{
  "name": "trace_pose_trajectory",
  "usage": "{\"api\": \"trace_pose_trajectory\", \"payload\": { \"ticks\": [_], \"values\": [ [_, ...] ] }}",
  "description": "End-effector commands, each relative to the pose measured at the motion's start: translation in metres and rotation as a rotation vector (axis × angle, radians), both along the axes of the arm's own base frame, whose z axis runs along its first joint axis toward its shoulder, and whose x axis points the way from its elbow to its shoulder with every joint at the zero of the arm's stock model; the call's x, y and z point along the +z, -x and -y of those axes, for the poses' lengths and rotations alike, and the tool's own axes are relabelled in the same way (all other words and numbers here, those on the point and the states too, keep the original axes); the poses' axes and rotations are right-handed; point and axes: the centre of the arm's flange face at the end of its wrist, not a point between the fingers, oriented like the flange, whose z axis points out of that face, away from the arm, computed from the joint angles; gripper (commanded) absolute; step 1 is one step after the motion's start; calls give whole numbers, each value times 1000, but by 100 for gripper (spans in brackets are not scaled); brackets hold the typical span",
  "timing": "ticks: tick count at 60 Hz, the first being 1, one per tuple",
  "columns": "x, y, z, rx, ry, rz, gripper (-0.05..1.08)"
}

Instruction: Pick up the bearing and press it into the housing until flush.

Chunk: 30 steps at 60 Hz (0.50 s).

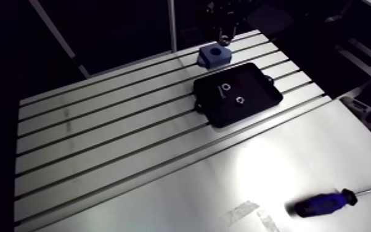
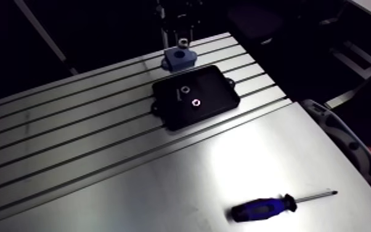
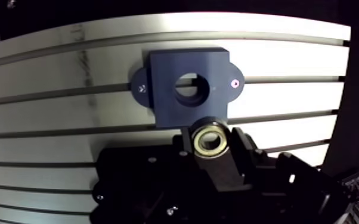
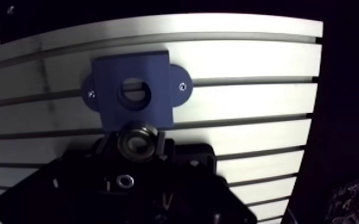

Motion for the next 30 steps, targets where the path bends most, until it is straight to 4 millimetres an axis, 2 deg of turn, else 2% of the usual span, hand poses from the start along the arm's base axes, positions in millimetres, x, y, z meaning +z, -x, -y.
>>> {"api": "trace_pose_trajectory", "payload": {
  "ticks": [1,30],
  "values": [
    [-13,7,0,4,5,10,59],
    [-32,19,5,16,10,20,59]
  ]
}}
